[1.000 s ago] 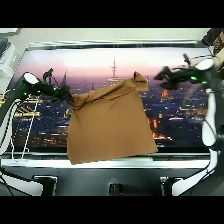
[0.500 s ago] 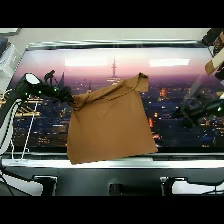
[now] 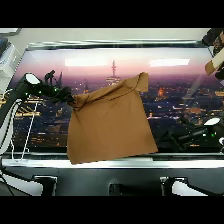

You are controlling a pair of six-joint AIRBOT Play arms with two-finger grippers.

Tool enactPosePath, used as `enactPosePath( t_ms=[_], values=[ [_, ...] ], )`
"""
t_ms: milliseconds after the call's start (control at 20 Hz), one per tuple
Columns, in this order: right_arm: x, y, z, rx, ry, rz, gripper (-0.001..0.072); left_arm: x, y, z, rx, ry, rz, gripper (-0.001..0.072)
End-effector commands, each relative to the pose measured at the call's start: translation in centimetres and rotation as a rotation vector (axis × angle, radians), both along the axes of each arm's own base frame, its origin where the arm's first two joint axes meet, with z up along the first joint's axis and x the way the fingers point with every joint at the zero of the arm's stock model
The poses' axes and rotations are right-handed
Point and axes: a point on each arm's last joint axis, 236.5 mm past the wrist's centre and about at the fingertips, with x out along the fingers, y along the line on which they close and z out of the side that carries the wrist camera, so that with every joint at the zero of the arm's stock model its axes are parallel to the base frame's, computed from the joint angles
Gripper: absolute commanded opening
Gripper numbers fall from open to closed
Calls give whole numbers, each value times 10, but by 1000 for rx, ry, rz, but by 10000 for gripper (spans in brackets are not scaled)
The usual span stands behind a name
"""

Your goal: Fold the clothes and pants, and hang the long-sleeved shirts on hangers.

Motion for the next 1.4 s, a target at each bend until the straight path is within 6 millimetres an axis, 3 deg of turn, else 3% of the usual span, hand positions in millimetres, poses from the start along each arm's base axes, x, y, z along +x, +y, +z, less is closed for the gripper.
enactPosePath(
  t_ms=[0,200,300,350,500,550,600,750,850,950,1050,1250,1350],
  values=[
    [-16,17,-15,22,-8,-34,541,0,0,0,0,0,0,21],
    [-24,20,-32,-1,-4,-59,532,0,-2,1,-10,0,2,21],
    [-14,21,-31,10,-40,-80,457,0,-2,1,-11,0,3,21],
    [-6,23,-29,21,-68,-104,454,0,-2,1,-11,-1,3,21],
    [10,24,-27,30,-113,-153,272,0,-2,1,-11,-1,3,21],
    [10,24,-27,31,-117,-149,122,0,-2,1,-11,-1,2,21],
    [10,26,-24,42,-129,-139,31,0,-2,1,-11,-1,2,22],
    [16,38,-2,119,-187,-128,30,1,-2,1,-10,-1,3,21],
    [30,41,19,146,-254,-149,29,1,-2,1,-10,-1,3,21],
    [65,22,45,71,-353,-208,28,0,-2,1,-11,0,3,21],
    [125,-23,83,-82,-471,-329,29,0,-2,1,-11,0,3,21],
    [250,-126,204,-323,-783,-573,29,0,-2,1,-11,-1,3,21],
    [297,-152,232,-330,-831,-630,29,0,-4,1,-11,0,0,21]
  ],
)
